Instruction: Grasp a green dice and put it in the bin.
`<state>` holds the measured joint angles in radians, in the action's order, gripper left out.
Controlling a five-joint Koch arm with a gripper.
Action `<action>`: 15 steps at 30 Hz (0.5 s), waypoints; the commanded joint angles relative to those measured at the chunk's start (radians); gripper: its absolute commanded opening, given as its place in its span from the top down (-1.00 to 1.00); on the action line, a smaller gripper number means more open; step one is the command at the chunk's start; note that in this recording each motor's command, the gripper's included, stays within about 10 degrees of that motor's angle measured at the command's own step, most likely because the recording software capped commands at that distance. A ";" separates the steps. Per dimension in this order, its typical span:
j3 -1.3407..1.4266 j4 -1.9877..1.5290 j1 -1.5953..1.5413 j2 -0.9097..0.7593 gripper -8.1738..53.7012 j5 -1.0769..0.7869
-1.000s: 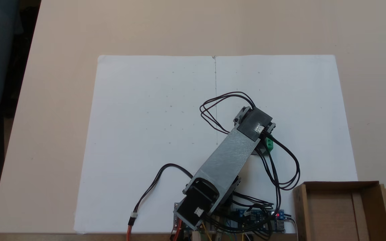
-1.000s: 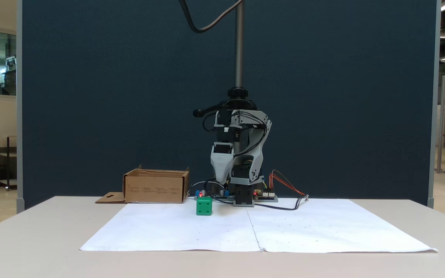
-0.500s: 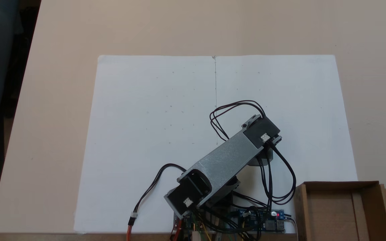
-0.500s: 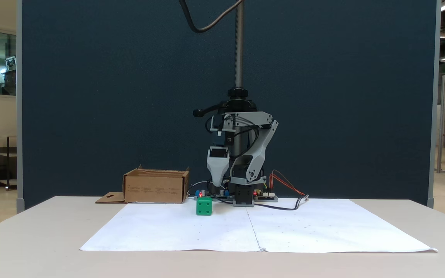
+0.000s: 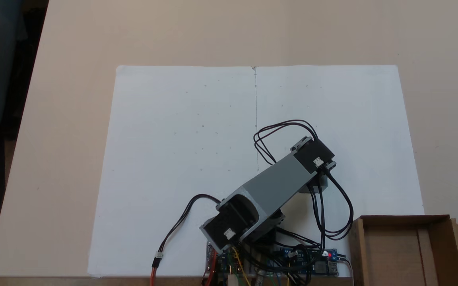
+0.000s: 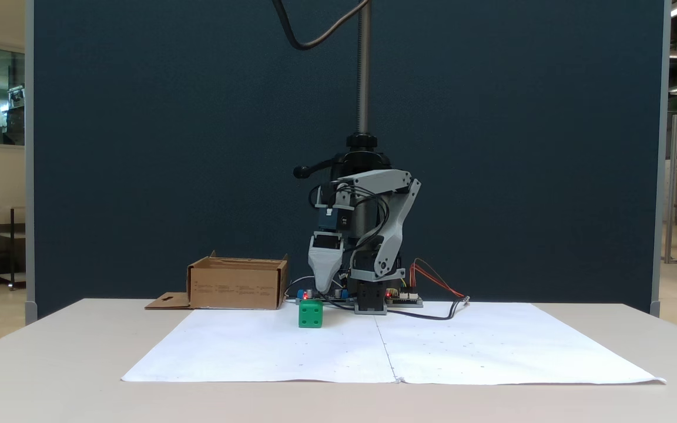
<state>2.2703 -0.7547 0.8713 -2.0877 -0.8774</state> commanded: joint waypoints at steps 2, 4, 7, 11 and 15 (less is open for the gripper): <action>-0.018 0.072 0.009 0.021 -0.84 -0.098; -0.023 0.092 0.012 0.038 -0.84 -0.101; -0.044 0.097 0.025 0.061 -0.84 -0.121; -0.071 0.095 0.048 0.081 -0.84 -0.152; -0.092 0.092 0.069 0.103 -0.84 -0.192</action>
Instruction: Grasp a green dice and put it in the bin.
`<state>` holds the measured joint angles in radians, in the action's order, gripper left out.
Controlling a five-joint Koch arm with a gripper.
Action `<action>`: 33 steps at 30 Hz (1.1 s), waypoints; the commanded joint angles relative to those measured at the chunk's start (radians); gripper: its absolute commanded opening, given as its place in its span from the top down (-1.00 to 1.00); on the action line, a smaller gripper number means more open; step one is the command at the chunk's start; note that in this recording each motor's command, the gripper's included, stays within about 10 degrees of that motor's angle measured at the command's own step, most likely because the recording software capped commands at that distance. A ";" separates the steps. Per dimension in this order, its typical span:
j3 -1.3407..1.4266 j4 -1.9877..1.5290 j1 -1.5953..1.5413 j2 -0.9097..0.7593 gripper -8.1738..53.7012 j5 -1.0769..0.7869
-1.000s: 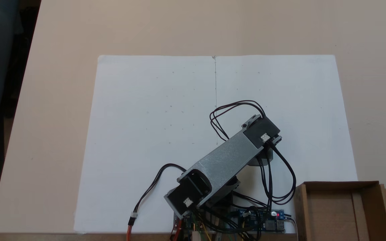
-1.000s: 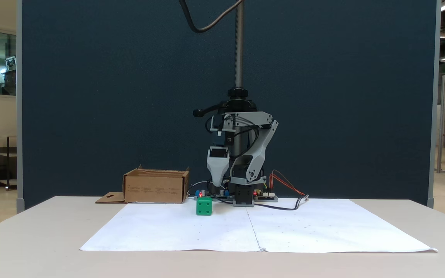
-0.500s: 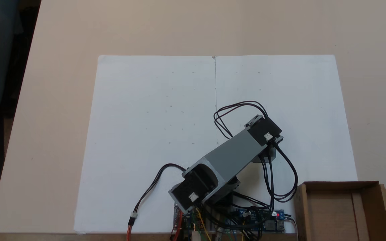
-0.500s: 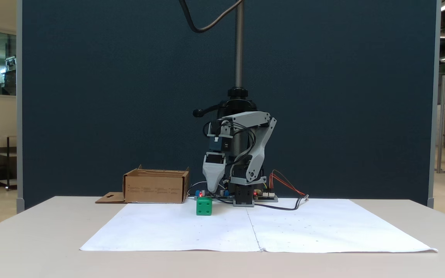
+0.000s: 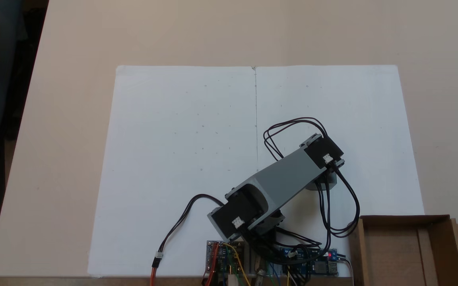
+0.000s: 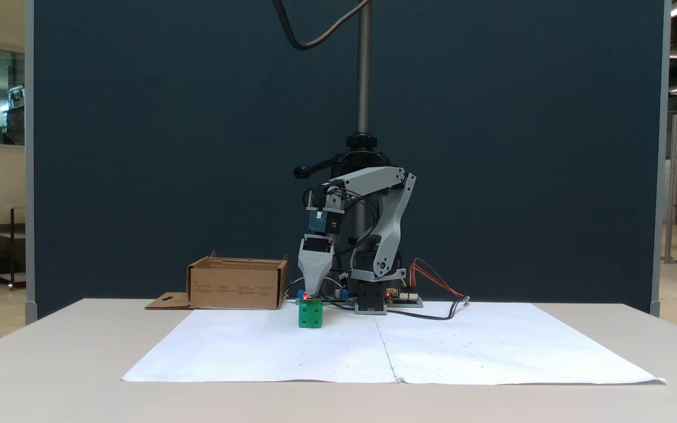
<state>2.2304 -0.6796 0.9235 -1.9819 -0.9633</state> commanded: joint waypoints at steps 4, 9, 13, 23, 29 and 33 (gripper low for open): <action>-0.080 0.012 0.023 0.012 -0.84 -0.123; -0.104 -0.018 0.023 0.040 -0.84 -0.123; -0.107 -0.055 0.021 0.078 -0.84 -0.121; -0.202 -0.311 -0.005 0.086 -0.84 -0.104; -0.245 -0.330 -0.020 0.103 -0.84 -0.075; -0.245 -0.328 -0.032 0.115 -0.84 -0.046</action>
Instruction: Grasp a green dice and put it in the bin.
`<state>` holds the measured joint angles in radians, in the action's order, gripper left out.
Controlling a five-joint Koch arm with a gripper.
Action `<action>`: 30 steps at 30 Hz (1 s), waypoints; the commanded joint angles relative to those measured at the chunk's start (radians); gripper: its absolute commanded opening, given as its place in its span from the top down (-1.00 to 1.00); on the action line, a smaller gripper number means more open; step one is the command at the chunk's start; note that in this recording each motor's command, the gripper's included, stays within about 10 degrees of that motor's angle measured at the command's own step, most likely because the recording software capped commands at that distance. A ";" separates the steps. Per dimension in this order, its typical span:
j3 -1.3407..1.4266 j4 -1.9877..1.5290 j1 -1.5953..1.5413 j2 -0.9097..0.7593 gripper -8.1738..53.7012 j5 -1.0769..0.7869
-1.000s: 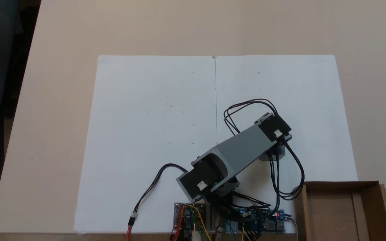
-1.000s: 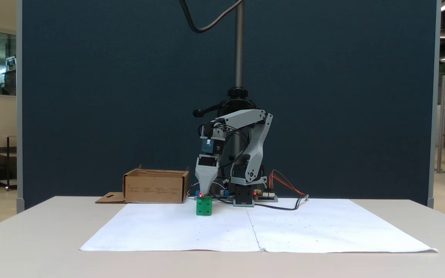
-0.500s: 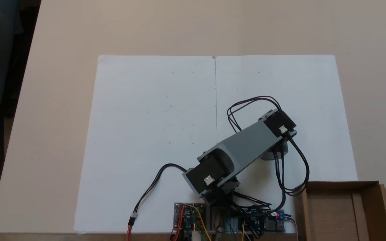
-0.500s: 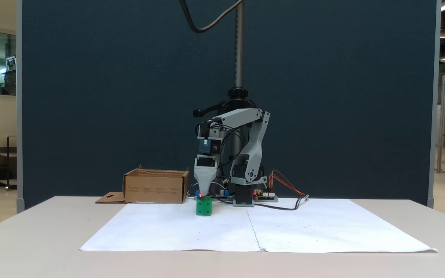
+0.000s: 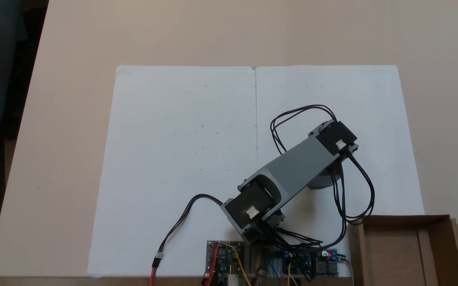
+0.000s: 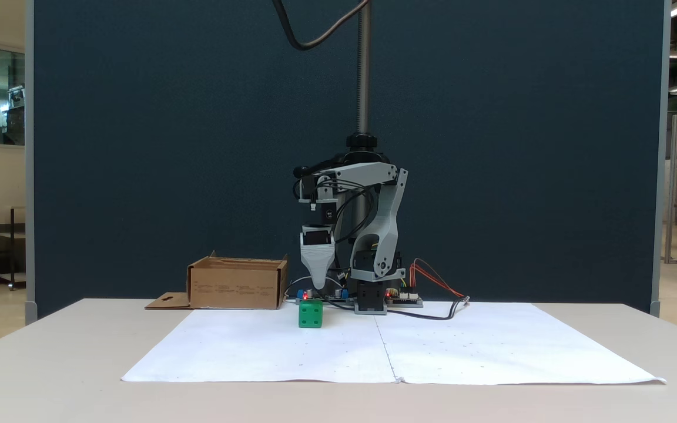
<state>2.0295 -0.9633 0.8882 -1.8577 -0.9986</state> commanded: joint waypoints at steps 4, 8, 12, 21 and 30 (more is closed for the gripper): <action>-0.049 -0.017 -0.017 -0.008 -0.84 0.061; -0.051 0.023 -0.023 0.000 -0.83 0.110; -0.049 0.052 -0.023 0.003 -0.83 0.135; -0.041 0.057 -0.023 0.003 -0.80 0.176; -0.011 0.086 -0.025 0.002 -0.79 0.179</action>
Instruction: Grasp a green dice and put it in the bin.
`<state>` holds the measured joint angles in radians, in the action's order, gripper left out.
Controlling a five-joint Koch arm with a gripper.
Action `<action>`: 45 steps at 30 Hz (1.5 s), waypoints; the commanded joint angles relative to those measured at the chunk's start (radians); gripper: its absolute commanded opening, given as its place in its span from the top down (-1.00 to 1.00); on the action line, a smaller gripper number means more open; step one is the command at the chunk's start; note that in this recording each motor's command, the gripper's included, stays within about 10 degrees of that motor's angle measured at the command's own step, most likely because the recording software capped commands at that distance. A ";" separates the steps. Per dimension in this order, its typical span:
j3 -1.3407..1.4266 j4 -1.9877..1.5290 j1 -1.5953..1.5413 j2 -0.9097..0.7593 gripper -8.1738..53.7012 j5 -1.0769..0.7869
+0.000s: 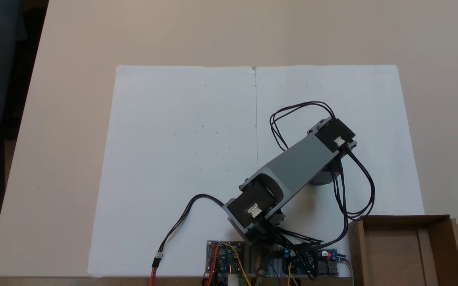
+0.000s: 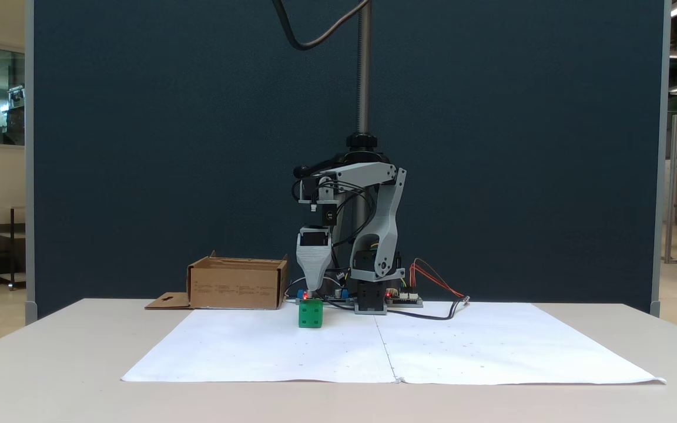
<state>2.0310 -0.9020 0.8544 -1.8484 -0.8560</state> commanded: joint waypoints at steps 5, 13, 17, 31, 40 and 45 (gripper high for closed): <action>0.029 0.055 0.009 -0.017 -0.78 0.037; 0.081 0.115 0.002 -0.046 -0.77 0.037; 0.115 0.146 0.003 -0.060 -0.76 0.035; 0.207 0.239 0.003 -0.091 -0.75 0.035; 0.212 0.293 0.009 -0.060 -0.75 0.034; 0.213 0.313 0.012 -0.025 -0.75 0.034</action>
<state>2.2534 -0.6228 0.8544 -1.8684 -0.8560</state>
